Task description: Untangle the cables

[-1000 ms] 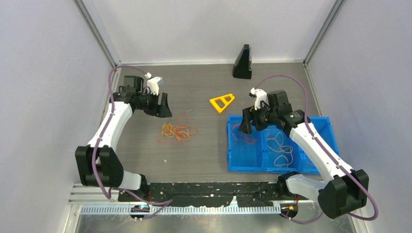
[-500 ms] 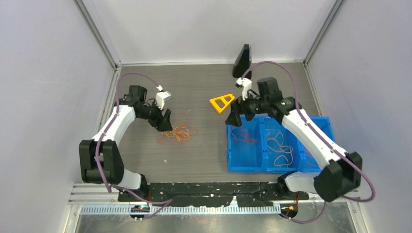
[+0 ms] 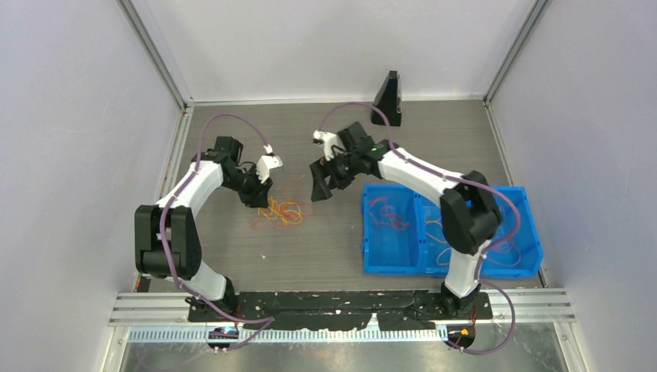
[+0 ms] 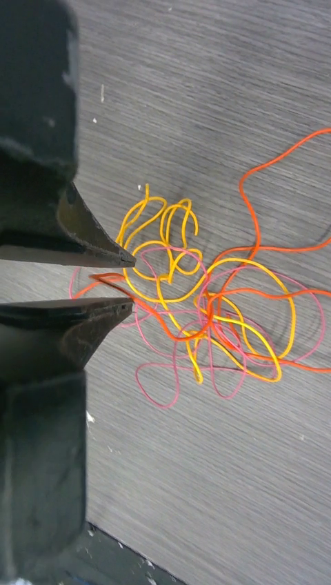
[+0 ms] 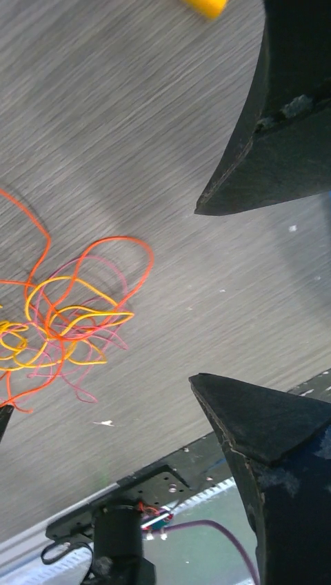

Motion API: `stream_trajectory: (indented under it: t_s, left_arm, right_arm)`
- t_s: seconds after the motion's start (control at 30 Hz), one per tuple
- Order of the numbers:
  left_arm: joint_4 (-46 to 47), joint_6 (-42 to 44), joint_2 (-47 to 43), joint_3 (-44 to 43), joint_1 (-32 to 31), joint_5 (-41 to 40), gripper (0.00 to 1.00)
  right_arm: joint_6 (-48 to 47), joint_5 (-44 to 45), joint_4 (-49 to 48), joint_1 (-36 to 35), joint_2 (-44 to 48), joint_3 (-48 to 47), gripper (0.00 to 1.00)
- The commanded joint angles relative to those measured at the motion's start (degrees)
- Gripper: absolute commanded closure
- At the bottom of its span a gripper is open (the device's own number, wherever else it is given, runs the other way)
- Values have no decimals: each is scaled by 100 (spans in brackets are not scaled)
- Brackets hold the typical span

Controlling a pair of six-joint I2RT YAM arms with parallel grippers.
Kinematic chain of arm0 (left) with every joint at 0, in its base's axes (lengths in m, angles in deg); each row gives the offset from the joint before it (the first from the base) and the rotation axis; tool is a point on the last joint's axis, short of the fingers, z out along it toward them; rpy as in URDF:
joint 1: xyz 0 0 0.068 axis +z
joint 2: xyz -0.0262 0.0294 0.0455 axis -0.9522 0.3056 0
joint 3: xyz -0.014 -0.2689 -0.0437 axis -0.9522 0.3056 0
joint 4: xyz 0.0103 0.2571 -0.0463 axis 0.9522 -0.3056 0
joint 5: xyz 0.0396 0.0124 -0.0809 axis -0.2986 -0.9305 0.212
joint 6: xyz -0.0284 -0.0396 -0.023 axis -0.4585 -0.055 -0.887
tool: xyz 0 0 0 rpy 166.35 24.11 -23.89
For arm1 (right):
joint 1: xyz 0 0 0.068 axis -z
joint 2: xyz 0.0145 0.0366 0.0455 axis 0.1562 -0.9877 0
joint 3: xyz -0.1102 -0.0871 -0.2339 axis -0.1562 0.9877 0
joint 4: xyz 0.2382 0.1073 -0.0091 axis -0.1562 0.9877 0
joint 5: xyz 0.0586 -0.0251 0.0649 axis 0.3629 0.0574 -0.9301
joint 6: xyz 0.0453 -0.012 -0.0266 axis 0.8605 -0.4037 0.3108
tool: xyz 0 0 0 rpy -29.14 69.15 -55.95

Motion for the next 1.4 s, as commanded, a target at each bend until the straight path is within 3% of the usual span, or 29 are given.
stream_trajectory:
  t_s: [0.0, 0.1, 0.33, 0.5, 0.73, 0.87, 1.13, 1.37]
  left_arm:
    - [164, 194, -208, 197, -20, -165, 85]
    - [179, 216, -542, 501, -23, -4, 100]
    - [489, -363, -1320, 945, -19, 246, 100]
    - [256, -868, -2052, 629, 21, 560, 100]
    - [-67, -1966, -3134, -376, 359, 1156, 100]
    - [551, -2975, -3590, -956, 742, 1197, 100]
    - [2442, -4894, -3677, -2228, 1325, 304, 100]
    - [2962, -5902, -3174, -3681, 1673, 138, 100]
  right_arm:
    - [468, 405, -421, -408, -761, -771, 10]
    - [690, 544, -644, -670, -1189, -987, 9]
    - [691, 1397, -864, -1111, -1884, -1274, 16]
    - [496, 2133, -808, -1299, -2181, -1259, 30]
    - [432, 2628, -558, -1286, -2297, -1187, 68]
    - [408, 2588, -601, -1286, -2225, -1025, 76]
    - [306, 2528, -587, -1291, -2236, -898, 79]
    - [252, 2413, -676, -1291, -2155, -579, 76]
